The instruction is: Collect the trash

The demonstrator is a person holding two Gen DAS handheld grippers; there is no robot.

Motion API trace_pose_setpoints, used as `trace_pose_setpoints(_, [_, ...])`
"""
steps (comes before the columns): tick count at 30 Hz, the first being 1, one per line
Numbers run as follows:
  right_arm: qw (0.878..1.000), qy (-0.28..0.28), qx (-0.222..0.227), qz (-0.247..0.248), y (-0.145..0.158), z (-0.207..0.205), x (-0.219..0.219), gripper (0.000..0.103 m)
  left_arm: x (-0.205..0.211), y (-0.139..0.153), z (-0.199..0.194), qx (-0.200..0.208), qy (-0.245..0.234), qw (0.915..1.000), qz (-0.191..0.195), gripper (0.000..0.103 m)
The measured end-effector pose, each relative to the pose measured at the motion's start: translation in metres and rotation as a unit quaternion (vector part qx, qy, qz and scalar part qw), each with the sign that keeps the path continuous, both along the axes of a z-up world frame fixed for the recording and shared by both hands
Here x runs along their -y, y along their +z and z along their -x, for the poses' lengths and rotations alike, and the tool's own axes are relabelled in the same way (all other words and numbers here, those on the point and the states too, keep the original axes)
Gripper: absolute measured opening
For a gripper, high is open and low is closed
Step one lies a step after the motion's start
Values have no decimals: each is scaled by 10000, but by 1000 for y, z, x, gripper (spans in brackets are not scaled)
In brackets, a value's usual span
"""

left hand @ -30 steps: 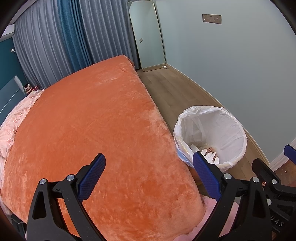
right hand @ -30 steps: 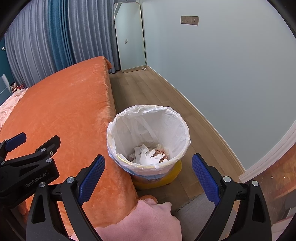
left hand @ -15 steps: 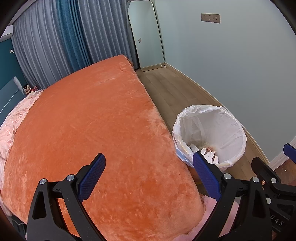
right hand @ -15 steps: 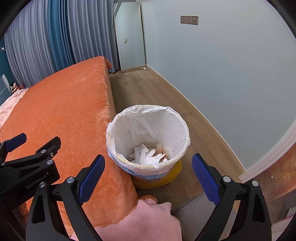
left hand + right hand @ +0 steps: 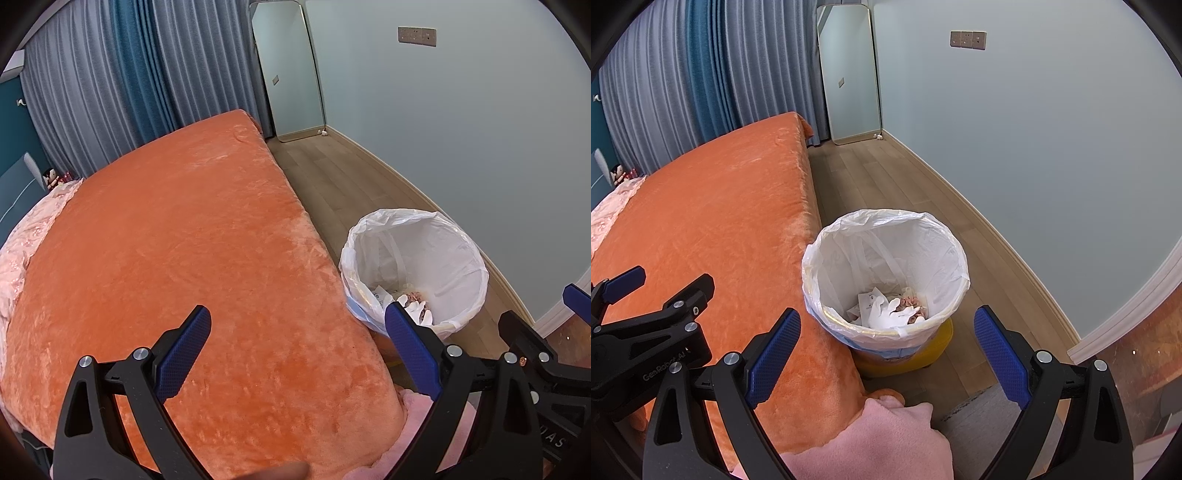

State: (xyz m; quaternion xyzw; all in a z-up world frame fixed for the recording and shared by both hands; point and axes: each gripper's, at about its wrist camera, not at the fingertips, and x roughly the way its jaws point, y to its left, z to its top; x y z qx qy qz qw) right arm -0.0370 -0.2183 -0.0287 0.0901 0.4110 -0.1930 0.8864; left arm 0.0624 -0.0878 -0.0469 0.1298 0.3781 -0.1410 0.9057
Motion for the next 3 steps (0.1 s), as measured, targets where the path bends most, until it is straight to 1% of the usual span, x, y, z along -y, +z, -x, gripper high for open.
trace_pose_setpoints(3, [10000, -18, 5, -2, -1, 0, 0, 91, 2, 0, 0, -4, -61, 10000, -12, 91])
